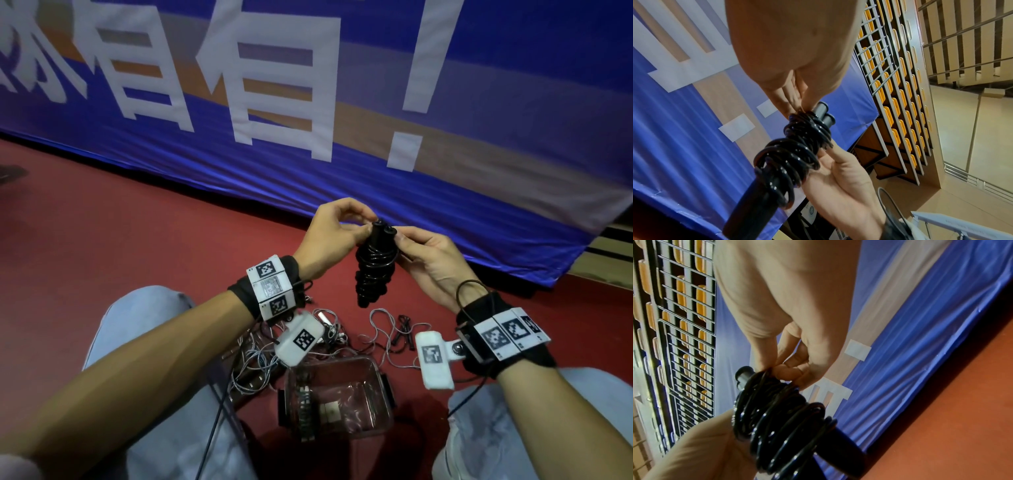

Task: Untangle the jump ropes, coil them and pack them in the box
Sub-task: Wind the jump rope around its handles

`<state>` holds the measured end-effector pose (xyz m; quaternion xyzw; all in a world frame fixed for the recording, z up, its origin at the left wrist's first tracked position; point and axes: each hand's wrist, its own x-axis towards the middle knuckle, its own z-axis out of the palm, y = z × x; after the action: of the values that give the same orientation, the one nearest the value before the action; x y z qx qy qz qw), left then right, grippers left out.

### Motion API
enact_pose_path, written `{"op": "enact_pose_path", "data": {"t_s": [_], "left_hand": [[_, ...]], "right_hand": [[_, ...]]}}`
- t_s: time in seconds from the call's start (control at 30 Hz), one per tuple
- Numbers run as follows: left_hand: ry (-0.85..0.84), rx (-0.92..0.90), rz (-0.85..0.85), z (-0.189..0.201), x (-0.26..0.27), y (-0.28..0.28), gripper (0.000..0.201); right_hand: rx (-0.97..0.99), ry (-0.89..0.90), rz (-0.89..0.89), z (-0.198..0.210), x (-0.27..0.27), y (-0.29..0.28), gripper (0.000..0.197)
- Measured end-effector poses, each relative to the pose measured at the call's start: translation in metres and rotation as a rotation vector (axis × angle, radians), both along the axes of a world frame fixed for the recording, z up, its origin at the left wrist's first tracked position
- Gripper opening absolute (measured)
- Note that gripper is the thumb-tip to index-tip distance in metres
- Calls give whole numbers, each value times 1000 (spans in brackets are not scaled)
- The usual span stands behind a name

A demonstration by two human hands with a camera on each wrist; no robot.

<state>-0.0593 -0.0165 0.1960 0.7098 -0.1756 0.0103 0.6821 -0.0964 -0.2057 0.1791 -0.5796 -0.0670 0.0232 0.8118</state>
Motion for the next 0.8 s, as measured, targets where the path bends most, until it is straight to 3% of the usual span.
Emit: {"op": "enact_pose_path", "data": {"t_s": [0.2,0.47,0.63,0.8], "left_hand": [[51,-5,-69,0,4,8,16],[91,-19,-31,-9,2,5,10],[112,31,-84,-11,1,1,15],[194,-34,-71,-23,4,-1,20]], "right_hand": [[84,141,-65,-3,-3,9,22],[211,250,-158,-18,-3,25,35],[252,304,-278,-19,-2,31,15],[250,274,-270,-21,-5,36,31]]}}
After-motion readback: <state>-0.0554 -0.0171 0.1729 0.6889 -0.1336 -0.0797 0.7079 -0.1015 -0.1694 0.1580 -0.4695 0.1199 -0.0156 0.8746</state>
